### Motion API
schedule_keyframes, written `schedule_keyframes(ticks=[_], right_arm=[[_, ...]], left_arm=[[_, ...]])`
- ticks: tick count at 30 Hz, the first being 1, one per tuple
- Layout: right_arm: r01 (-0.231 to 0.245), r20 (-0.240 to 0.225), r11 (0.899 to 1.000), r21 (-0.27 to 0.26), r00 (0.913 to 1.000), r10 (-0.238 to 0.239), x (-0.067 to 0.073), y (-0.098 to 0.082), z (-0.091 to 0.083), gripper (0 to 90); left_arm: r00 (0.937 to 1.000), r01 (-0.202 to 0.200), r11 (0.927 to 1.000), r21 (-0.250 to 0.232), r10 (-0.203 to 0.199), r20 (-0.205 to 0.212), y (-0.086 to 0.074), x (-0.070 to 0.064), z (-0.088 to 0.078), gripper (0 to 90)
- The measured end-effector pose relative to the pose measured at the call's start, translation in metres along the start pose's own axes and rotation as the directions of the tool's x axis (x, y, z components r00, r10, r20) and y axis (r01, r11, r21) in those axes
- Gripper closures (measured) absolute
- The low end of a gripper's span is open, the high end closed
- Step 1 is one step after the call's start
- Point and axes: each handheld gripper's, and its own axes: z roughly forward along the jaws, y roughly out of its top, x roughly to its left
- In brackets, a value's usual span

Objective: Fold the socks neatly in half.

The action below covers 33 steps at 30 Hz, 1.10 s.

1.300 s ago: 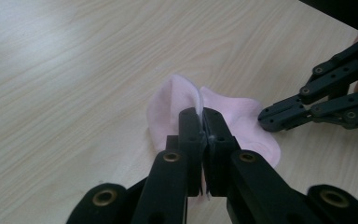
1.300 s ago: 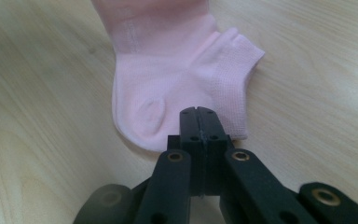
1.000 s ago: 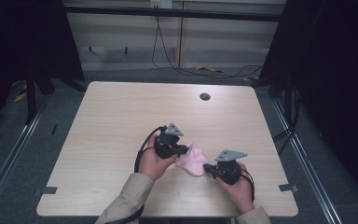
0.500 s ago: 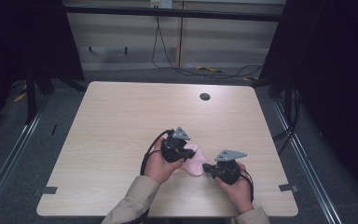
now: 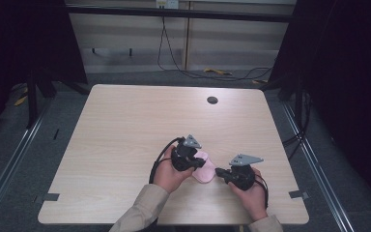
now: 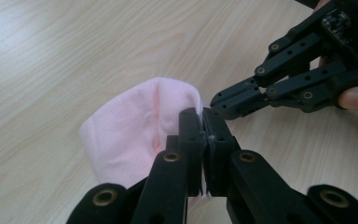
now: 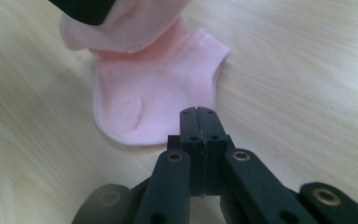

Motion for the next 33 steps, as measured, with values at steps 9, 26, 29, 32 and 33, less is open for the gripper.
schedule_keyframes(ticks=[9,26,29,32,33], right_arm=[[0.013,-0.006,1.0,0.023,0.9999,-0.013,0.004,0.0,0.008,90.0],[0.019,-0.004,1.0,0.014,0.9998,-0.019,0.005,-0.002,0.008,90.0],[0.018,-0.004,1.0,0.013,0.9998,-0.018,0.005,-0.002,0.008,90.0],[0.019,-0.003,1.0,0.014,0.9998,-0.019,0.005,-0.001,0.008,90.0],[0.018,-0.002,1.0,0.014,0.9998,-0.018,0.005,-0.001,0.008,90.0]], left_arm=[[0.9997,-0.013,0.9997,0.019,0.013,0.022,-0.003,-0.006,0.011,87.5],[0.9982,-0.025,0.9985,0.049,0.023,0.055,-0.007,-0.016,0.039,87.5],[0.9983,-0.023,0.9983,0.054,0.02,0.054,-0.009,-0.015,0.04,87.5],[0.9984,-0.017,0.9984,0.054,0.014,0.054,-0.01,-0.014,0.042,87.4],[0.9982,-0.015,0.9984,0.054,0.012,0.059,-0.01,-0.014,0.042,87.4]])
